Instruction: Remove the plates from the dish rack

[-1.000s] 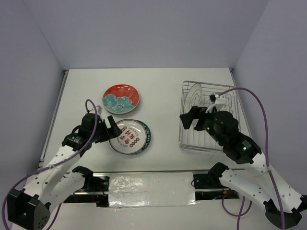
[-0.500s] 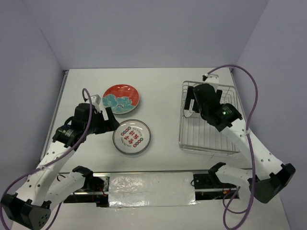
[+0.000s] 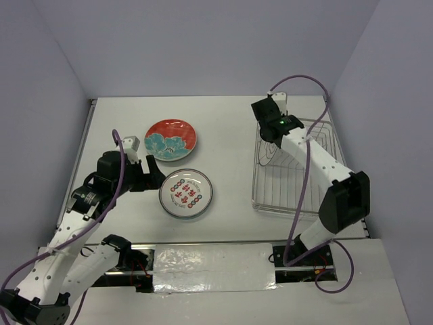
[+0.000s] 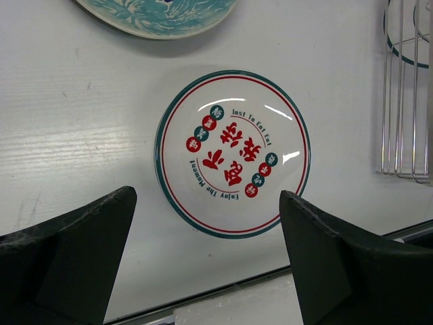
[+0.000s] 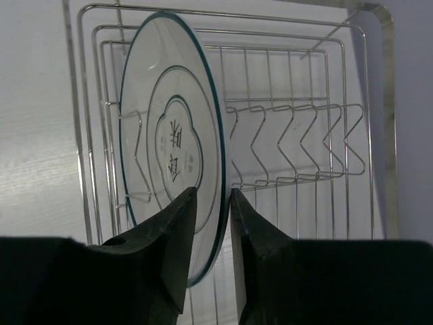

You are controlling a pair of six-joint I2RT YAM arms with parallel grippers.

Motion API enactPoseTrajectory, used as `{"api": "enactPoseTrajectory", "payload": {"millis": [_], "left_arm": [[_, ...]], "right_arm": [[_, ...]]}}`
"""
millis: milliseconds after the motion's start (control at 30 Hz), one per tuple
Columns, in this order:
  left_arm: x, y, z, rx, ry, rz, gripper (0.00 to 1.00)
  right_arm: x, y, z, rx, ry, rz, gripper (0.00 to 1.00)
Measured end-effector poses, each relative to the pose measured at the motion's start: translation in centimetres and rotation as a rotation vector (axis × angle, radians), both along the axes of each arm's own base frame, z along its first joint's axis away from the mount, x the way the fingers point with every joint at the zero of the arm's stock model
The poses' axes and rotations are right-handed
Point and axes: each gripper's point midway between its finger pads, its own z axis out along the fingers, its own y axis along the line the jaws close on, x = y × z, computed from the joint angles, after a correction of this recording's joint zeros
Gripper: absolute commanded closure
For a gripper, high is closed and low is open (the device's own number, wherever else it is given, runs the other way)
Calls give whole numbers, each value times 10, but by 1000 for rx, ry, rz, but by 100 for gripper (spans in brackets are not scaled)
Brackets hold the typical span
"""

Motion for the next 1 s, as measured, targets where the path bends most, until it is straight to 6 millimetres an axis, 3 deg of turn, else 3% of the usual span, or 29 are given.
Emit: {"api": "enactPoseTrajectory", "payload": {"millis": [233, 633, 700, 867, 1000], "left_arm": [[-1, -2, 0, -5, 0, -10, 1], [-1, -2, -1, -3, 3, -11, 0], [-1, -2, 0, -4, 1, -11, 0], [-2, -1, 4, -10, -14, -11, 1], [-6, -5, 11, -31, -44, -37, 1]], "right_arm": [[9, -11, -11, -90, 21, -67, 88], [9, -6, 9, -130, 33, -80, 97], [9, -6, 22, -140, 27, -78, 98], [7, -9, 79, -191, -37, -76, 99], [-8, 5, 130, -227, -109, -29, 100]]}}
